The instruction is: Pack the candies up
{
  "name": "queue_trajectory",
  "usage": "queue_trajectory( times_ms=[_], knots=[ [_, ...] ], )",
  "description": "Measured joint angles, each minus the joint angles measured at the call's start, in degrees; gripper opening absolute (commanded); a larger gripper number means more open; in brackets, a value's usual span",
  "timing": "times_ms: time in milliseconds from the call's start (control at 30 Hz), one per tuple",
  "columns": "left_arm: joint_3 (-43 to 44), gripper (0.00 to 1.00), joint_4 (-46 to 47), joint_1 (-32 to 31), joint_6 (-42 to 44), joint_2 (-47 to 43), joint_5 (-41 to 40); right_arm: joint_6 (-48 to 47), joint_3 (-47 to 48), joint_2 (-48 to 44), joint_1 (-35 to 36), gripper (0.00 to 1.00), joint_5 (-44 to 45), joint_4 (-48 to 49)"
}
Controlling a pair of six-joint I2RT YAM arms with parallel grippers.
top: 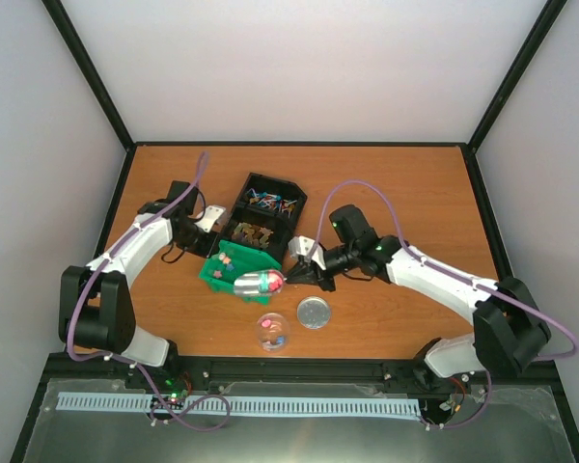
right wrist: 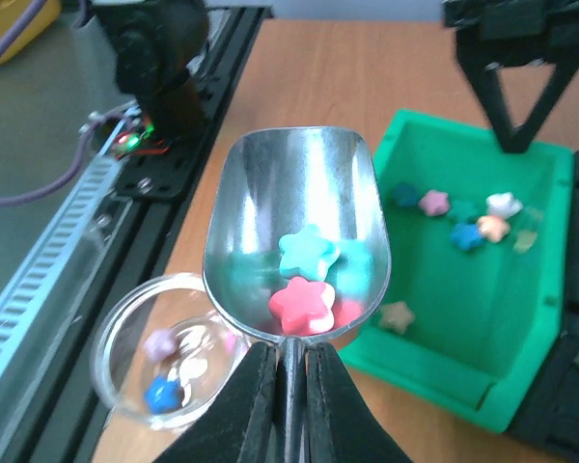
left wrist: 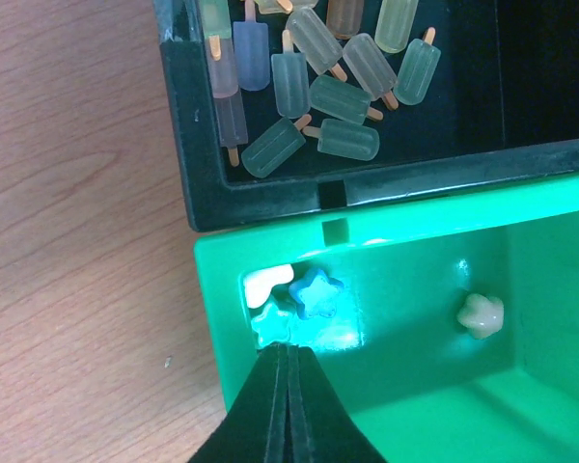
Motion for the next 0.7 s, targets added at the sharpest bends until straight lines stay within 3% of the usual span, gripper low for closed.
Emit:
queue_trajectory(
  times_ms=[300, 700],
  knots=[
    [0.68, 0.01, -0.09, 0.0, 0.0, 0.96, 0.02, -15.28, 0.63, -8.9, -0.26, 0.03, 1.38, -24.76],
    [0.76, 0.01, -0.2, 0.0, 0.13, 0.96, 0.04, -20.76, 2.8, -8.72, 0.04, 0.03, 10.47, -36.54]
  ],
)
